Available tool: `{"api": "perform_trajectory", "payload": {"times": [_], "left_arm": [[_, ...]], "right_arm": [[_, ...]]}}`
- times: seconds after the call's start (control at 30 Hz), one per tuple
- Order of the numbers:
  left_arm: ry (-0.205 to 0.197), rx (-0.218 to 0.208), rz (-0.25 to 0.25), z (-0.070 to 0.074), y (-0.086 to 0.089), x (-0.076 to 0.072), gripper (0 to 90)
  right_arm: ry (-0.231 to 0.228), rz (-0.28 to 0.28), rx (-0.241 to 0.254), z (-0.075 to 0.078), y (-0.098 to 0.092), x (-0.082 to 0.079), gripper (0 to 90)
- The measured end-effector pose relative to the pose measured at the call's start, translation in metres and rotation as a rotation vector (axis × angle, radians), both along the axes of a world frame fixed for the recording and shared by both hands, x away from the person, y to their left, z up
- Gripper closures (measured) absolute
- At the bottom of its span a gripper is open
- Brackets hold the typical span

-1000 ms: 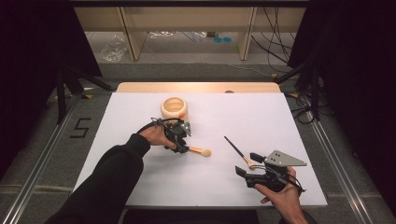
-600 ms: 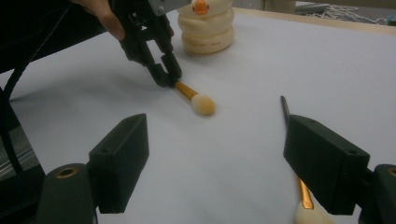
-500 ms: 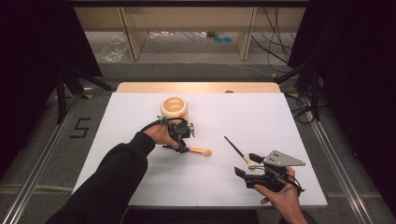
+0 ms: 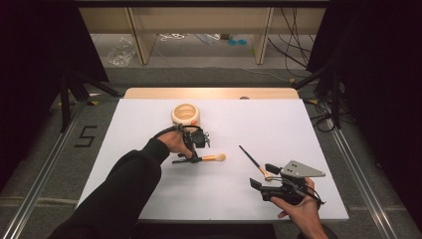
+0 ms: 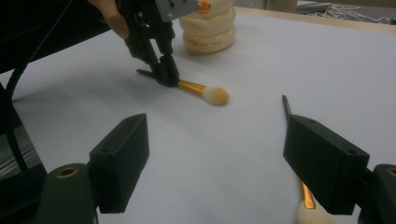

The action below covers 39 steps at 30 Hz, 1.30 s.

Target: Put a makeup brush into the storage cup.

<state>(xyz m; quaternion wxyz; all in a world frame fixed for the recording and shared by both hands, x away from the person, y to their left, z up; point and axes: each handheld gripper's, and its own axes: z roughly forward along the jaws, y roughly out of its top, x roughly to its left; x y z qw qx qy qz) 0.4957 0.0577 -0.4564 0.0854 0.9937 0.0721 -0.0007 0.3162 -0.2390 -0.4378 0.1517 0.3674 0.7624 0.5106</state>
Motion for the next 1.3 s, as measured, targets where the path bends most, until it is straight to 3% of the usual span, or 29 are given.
{"api": "perform_trajectory", "payload": {"times": [0.13, 0.23, 0.43, 0.6, 0.63, 0.7, 0.73, 0.83, 0.87, 0.93, 0.97, 1.13, 1.23, 1.3], "left_arm": [[0.011, 0.011, 0.015, 0.0, -0.001, 0.0, 77.9], [0.019, 0.01, 0.02, 0.0, 0.0, 0.001, 78.1], [-0.012, -0.034, 0.04, 0.002, 0.005, 0.003, 78.3], [-0.04, -0.123, 0.111, 0.013, 0.015, 0.006, 78.3], [-0.048, -0.137, 0.121, 0.015, 0.017, 0.007, 78.4], [-0.054, -0.177, 0.156, 0.022, 0.022, 0.007, 78.3], [-0.069, -0.202, 0.178, 0.025, 0.026, 0.008, 78.3], [-0.089, -0.282, 0.235, 0.031, 0.033, 0.008, 78.3], [-0.093, -0.316, 0.259, 0.033, 0.036, 0.006, 78.3], [-0.105, -0.353, 0.266, 0.036, 0.041, 0.005, 78.3], [-0.098, -0.411, 0.316, 0.035, 0.04, 0.002, 78.3], [-0.134, -0.45, 0.298, 0.044, 0.052, 0.0, 78.3], [-0.149, -0.483, 0.316, 0.049, 0.058, 0.001, 78.3], [-0.139, -0.519, 0.338, 0.051, 0.061, 0.001, 78.3]], "right_arm": [[-0.012, -0.004, -0.023, 0.001, -0.001, 0.0, 23.5], [-0.016, 0.0, -0.013, 0.0, -0.001, 0.001, 23.6], [-0.001, -0.001, 0.002, 0.0, 0.0, 0.0, 23.7], [-0.001, -0.014, -0.011, 0.002, -0.002, -0.001, 24.2], [-0.021, -0.014, -0.011, 0.002, -0.003, 0.0, 24.2], [-0.006, -0.018, 0.021, 0.001, -0.002, 0.0, 24.2], [-0.026, -0.023, 0.014, 0.001, -0.002, 0.001, 24.2], [-0.012, -0.028, 0.004, 0.003, -0.003, 0.0, 24.2], [-0.009, -0.02, 0.025, 0.002, -0.002, 0.0, 24.2], [-0.01, -0.021, 0.024, 0.001, -0.002, 0.0, 24.2], [-0.011, -0.021, 0.025, 0.002, -0.001, 0.0, 24.2], [-0.011, -0.019, 0.025, 0.001, -0.001, 0.001, 24.3], [-0.013, -0.021, 0.024, 0.002, -0.001, 0.001, 24.4], [-0.011, -0.02, 0.023, 0.002, -0.001, 0.001, 24.4]]}}
